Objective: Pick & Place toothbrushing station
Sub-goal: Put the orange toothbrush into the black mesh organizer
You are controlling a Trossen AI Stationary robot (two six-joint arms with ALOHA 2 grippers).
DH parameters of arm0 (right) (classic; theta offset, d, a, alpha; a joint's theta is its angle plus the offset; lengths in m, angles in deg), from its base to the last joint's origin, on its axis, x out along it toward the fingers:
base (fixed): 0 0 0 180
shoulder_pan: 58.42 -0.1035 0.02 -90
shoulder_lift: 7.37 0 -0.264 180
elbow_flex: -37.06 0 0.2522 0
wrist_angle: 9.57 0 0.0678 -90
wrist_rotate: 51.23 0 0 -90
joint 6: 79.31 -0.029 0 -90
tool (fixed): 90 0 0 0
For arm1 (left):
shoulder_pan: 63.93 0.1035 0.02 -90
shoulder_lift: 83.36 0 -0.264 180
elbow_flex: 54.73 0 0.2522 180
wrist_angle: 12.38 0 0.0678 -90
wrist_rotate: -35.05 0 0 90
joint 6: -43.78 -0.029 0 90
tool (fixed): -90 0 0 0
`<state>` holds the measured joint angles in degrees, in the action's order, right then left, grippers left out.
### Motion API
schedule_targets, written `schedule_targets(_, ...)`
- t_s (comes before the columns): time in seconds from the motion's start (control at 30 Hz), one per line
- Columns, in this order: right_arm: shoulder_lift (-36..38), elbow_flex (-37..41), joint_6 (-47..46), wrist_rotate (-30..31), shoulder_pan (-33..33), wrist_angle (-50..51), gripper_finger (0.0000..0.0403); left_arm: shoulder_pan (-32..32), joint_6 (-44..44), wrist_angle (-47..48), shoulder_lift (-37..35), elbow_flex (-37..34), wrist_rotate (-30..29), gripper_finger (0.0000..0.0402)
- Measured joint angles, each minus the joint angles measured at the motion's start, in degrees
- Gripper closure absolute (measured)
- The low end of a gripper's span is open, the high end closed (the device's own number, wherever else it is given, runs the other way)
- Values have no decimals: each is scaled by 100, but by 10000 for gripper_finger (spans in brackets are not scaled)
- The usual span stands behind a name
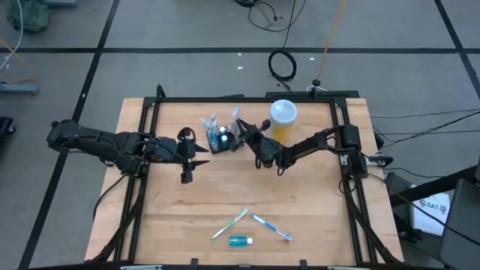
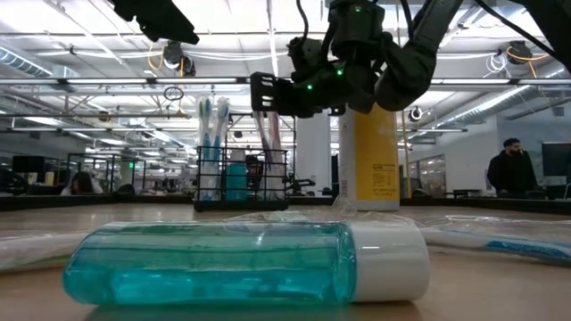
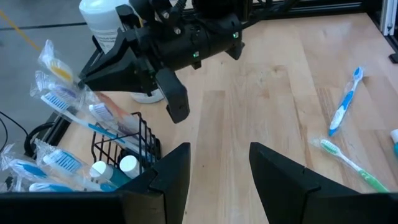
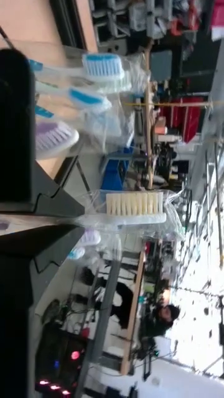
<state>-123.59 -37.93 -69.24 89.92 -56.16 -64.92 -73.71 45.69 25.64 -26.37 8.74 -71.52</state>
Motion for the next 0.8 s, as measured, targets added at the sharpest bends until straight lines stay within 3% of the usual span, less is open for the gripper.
schedule_targets(0.33,0,2,-345,302,-85,320,389,0,16,-1,0,0,1,229)
schedule_targets(0.8,2,4,-348,284,-266,1138,388,-2,25,-3,0,0,1,229)
